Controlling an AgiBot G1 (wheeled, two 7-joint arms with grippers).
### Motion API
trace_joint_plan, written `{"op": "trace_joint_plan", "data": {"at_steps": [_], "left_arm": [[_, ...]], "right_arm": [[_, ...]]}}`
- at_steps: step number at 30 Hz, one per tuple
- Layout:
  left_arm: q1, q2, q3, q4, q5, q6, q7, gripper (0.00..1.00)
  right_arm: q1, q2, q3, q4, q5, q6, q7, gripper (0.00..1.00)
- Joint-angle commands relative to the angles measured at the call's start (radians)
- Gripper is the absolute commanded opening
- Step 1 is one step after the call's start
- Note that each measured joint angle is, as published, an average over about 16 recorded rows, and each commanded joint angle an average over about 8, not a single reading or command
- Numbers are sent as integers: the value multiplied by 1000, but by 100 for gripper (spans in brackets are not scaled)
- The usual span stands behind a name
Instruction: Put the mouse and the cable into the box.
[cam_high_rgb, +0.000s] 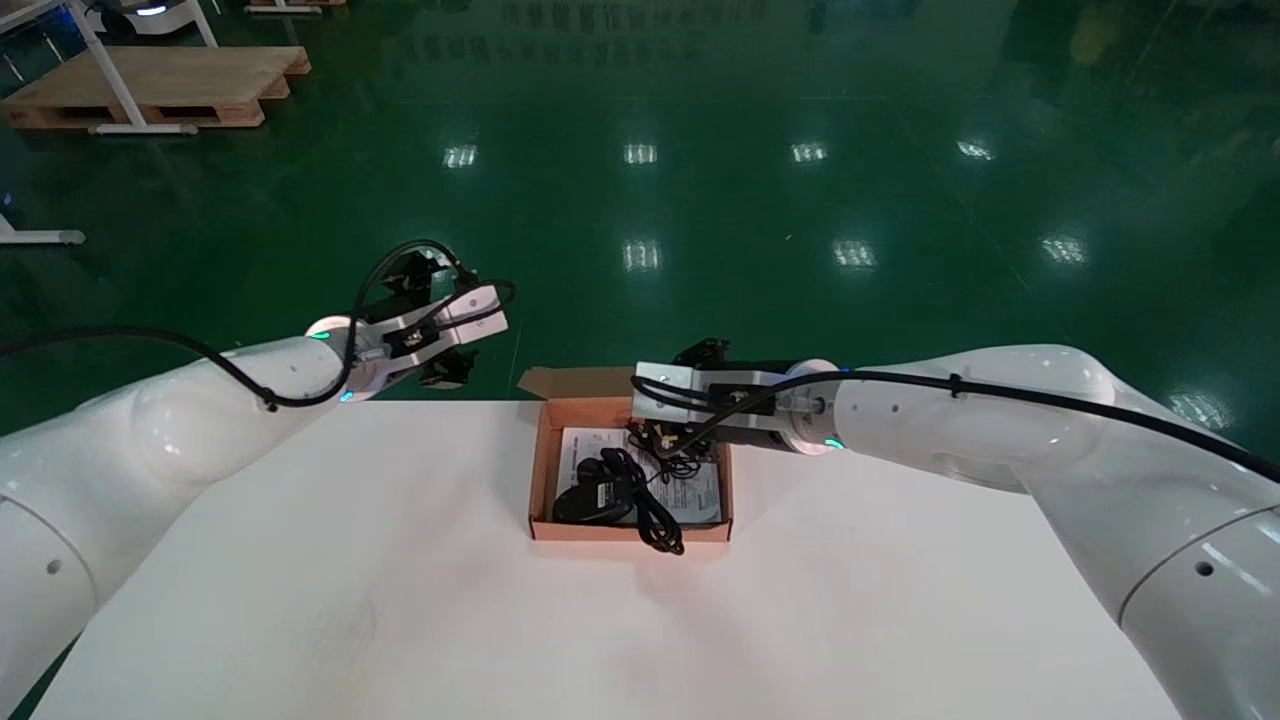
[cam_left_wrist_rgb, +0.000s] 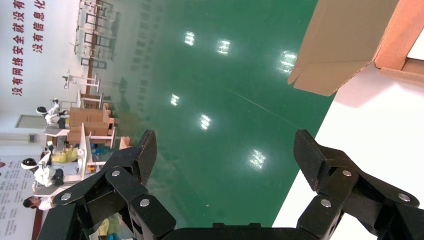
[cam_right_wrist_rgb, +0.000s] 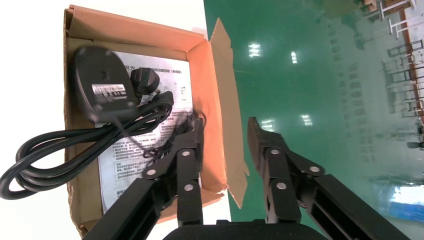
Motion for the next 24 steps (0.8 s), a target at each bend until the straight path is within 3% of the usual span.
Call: {"op": "trace_joint_plan", "data": {"at_steps": [1, 24], "left_arm": [[-2, 2, 3, 3, 2, -4, 1, 100], [221, -256, -361, -357, -256, 453, -81, 100]], "right_arm": [[2, -2, 0, -2, -3, 1, -2, 100], [-218, 267, 240, 298, 289, -288, 176, 100]]}}
